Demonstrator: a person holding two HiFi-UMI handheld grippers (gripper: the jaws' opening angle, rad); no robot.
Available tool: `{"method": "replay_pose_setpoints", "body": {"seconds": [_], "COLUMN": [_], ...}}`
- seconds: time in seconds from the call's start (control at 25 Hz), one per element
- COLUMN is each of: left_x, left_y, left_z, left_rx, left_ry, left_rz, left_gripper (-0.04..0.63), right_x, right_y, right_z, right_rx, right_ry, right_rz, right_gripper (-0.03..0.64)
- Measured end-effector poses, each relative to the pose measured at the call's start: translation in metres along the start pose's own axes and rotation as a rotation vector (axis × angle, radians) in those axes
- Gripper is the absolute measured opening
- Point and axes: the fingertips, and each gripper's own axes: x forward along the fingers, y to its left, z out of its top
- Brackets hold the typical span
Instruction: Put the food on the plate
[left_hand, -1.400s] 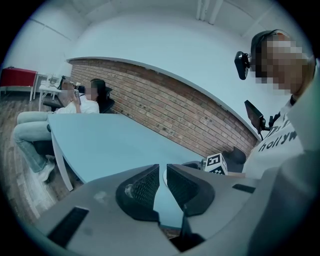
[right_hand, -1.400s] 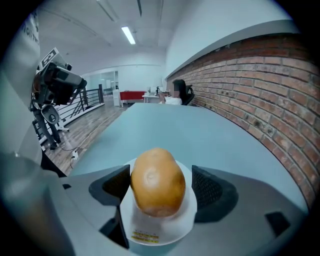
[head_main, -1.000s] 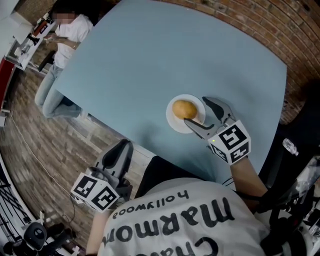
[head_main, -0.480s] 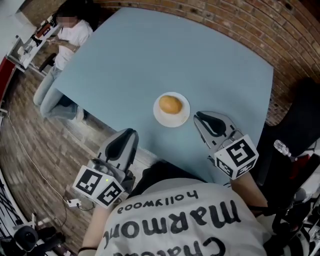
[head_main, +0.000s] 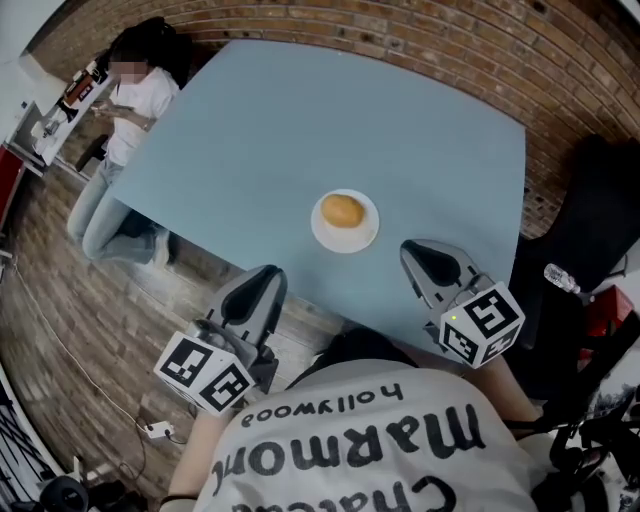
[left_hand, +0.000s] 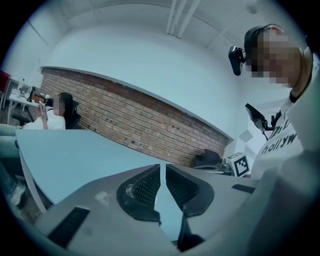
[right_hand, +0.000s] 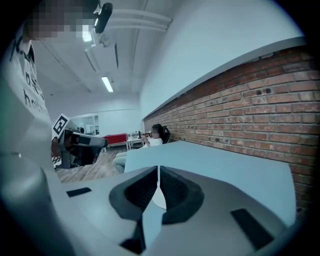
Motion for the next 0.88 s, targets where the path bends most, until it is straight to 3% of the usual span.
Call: {"method": "replay_pose_setpoints", "body": {"seconds": [0.24,0.88], "left_x": [-0.02,-0.035], "left_y": [0.003,0.006], "left_z": [0.005,0.01], "left_rx": [0.012,0.013], "left_ry": [-0.022,-0.034], "left_rz": [-0.004,-0.013], "left_gripper": [0.04,0.04], "right_x": [-0.02,-0.028], "right_y": [-0.002,0.003], "right_z": [0.017,0.022], "right_rx": [0.026,-0.033], "right_ry": [-0.06,-0.031], "right_rz": [-0.058,-0.124], "right_gripper": [0.009,0.008]}}
